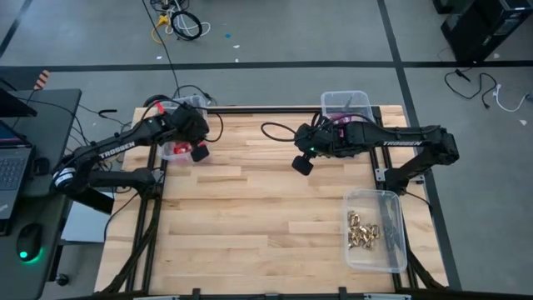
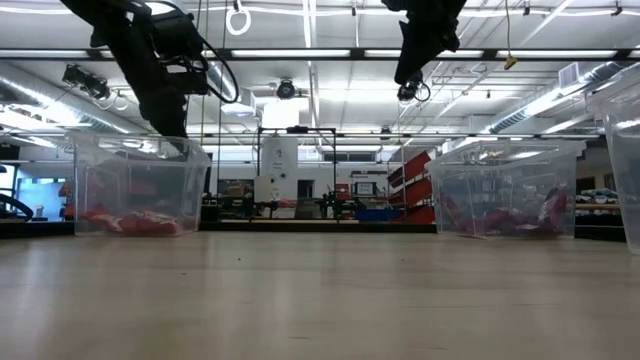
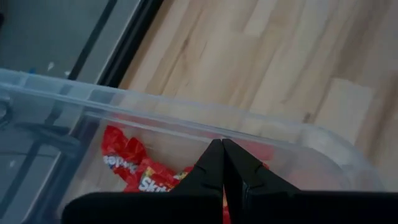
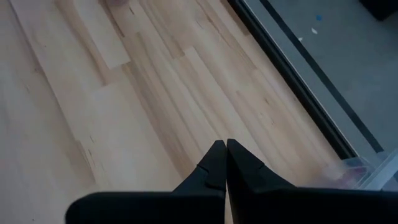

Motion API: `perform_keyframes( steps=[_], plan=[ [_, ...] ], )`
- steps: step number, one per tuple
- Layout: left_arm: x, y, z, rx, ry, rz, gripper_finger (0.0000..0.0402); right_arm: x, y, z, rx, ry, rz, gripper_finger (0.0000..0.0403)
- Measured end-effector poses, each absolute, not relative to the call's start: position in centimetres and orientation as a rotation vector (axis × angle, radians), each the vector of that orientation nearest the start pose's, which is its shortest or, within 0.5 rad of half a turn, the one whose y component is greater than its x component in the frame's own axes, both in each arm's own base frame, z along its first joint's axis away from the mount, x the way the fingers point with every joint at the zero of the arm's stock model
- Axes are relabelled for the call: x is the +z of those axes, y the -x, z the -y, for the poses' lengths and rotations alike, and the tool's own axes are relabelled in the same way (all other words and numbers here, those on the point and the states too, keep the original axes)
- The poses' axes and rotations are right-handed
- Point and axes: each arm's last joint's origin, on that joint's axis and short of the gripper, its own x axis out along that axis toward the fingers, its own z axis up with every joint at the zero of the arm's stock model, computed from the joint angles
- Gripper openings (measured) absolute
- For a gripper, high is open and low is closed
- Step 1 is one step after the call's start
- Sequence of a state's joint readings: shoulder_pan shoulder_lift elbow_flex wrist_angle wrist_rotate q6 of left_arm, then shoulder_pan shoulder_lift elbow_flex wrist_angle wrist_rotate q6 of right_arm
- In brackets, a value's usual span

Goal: Sort candy
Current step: Adjust the top left transparent bin

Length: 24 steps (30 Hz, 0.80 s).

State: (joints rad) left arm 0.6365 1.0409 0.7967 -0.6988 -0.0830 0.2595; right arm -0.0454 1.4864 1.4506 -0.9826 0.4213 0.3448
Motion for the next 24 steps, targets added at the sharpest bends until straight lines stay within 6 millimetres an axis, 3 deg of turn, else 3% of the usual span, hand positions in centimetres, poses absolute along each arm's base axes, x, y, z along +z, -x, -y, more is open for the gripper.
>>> perform_keyframes(
  steps=[24],
  plan=[
    [25.3, -16.9, -10.0, 0.346, 0.075, -0.94, 0.0, 33.8, -29.3, 2.5, -0.589, -0.12, -0.918, 0.0]
  ],
)
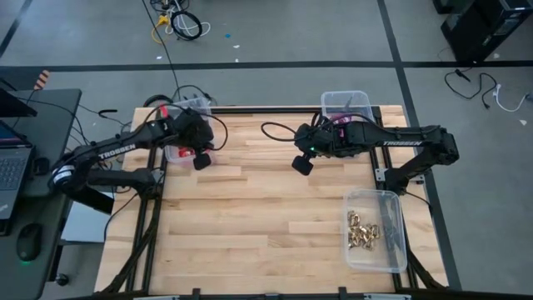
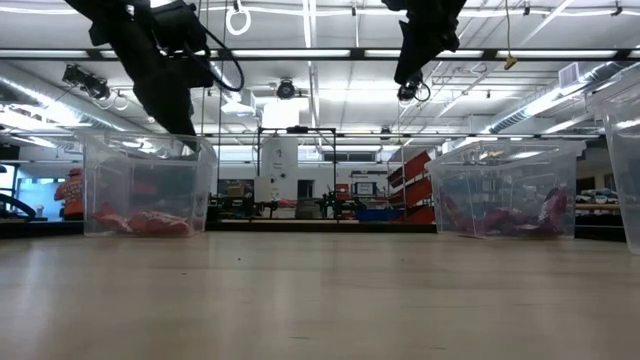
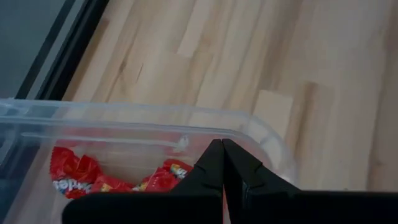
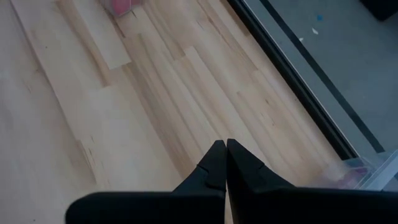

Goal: Sort candy
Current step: Adjust the top left transparent bin

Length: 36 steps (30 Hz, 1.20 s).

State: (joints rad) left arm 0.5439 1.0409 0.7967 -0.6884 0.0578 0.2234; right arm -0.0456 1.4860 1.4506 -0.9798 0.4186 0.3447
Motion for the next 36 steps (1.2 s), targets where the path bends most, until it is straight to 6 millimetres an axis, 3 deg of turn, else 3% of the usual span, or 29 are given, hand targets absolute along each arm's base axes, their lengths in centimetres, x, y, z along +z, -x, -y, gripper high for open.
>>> perform_keyframes(
  steps=[36],
  plan=[
    [25.6, -19.9, -2.5, 0.065, 0.03, -0.873, 0.0, 33.8, -29.4, 2.2, -0.559, -0.136, -0.916, 0.0]
  ],
)
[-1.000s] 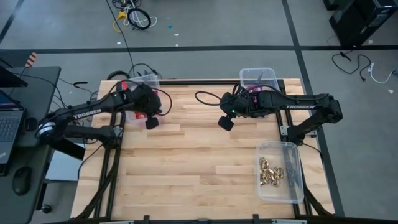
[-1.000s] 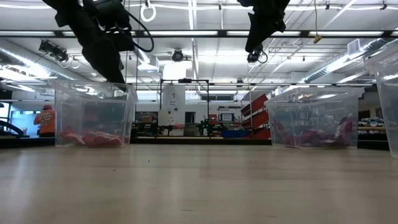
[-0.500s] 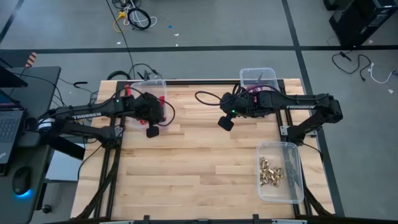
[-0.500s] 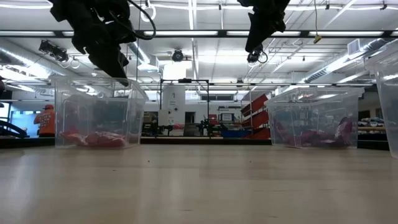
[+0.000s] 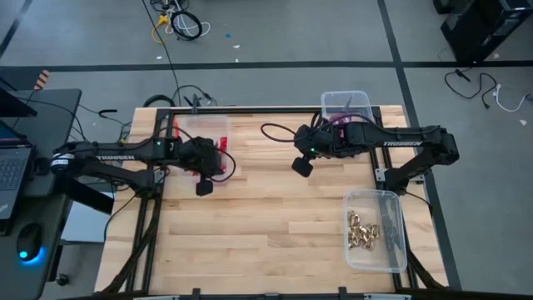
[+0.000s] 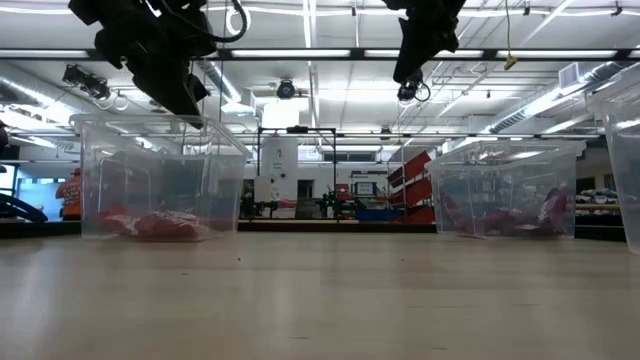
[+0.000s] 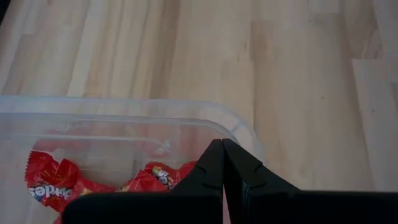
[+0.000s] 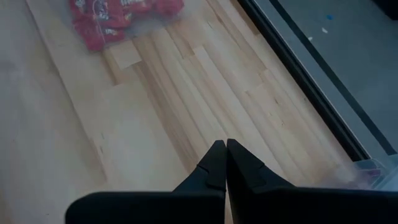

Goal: Sort candy
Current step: Adjust the top left transparent bin, then move the transparent bin into the top center

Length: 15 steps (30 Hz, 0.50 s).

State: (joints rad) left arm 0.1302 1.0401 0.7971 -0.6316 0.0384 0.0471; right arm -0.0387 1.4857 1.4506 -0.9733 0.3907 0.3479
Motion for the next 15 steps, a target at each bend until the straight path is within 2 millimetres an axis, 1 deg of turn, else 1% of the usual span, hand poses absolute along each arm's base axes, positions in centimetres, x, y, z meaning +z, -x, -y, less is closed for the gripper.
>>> perform_keyframes(
  steps=[4, 7, 10, 13, 15],
  plan=[
    [25.6, -20.0, -2.1, 0.082, 0.03, -0.873, 0.0, 33.8, -29.4, 1.9, -0.551, -0.137, -0.915, 0.0],
    [26.0, -20.0, -2.2, 0.137, 0.013, -0.864, 0.0, 33.8, -29.5, 1.7, -0.551, -0.141, -0.913, 0.0],
    [27.3, -20.3, -2.3, 0.189, 0.005, -0.822, 0.0, 33.8, -29.4, 1.7, -0.563, -0.14, -0.908, 0.0],
    [28.6, -20.5, -2.4, 0.187, -0.026, -0.786, 0.0, 34.1, -29.3, 1.9, -0.59, -0.133, -0.9, 0.0],
    [29.3, -20.6, -2.4, 0.183, -0.061, -0.766, 0.0, 34.6, -28.8, 2.2, -0.625, -0.127, -0.878, 0.0]
  ],
)
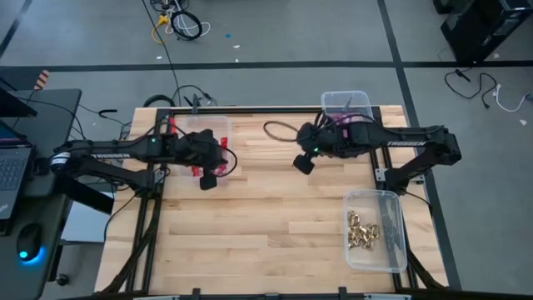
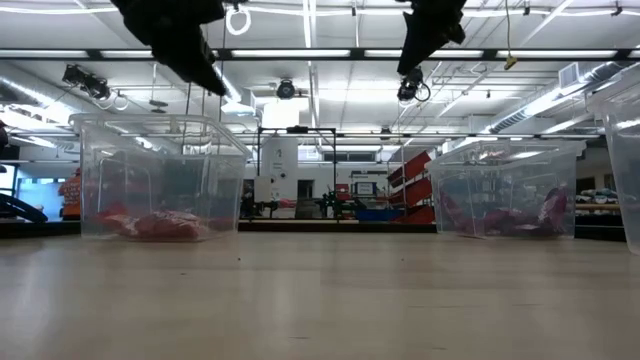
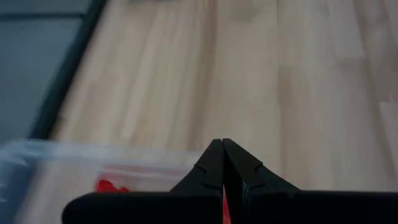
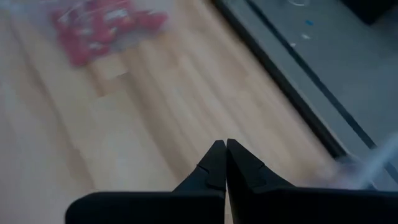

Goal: Sort candy
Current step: Move the transparent bin into the top center

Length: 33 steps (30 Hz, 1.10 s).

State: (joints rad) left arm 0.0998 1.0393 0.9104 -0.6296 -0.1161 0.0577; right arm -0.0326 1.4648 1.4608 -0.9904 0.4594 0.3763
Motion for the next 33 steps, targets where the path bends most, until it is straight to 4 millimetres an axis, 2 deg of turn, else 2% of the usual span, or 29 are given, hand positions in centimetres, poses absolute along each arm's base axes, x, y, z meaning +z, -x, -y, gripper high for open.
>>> perform_keyframes(
  steps=[5, 10, 15, 18, 23, 33],
  plan=[
    [30.6, -20.7, -2.7, 0.269, -0.163, -0.722, 0.0, 36.5, -26.2, 3.8, -0.727, -0.196, -0.833, 0.0],
    [31.2, -20.8, -3.0, 0.337, -0.239, -0.701, 0.0, 37.9, -22.7, 6.3, -0.87, -0.307, -0.812, 0.0],
    [31.2, -20.8, -3.0, 0.347, -0.263, -0.703, 0.0, 38.1, -19.5, 8.7, -1.011, -0.411, -0.868, 0.0],
    [31.2, -20.8, -3.0, 0.347, -0.264, -0.702, 0.0, 38.0, -18.5, 9.9, -1.054, -0.47, -0.895, 0.0],
    [31.3, -20.9, -3.0, 0.347, -0.268, -0.689, 0.0, 36.8, -18.5, 12.2, -1.079, -0.522, -0.968, 0.0],
    [31.3, -20.8, -3.2, 0.4, -0.293, -0.699, 0.0, 31.7, -20.8, 15.0, -1.018, -0.579, -1.17, 0.0]
  ],
)
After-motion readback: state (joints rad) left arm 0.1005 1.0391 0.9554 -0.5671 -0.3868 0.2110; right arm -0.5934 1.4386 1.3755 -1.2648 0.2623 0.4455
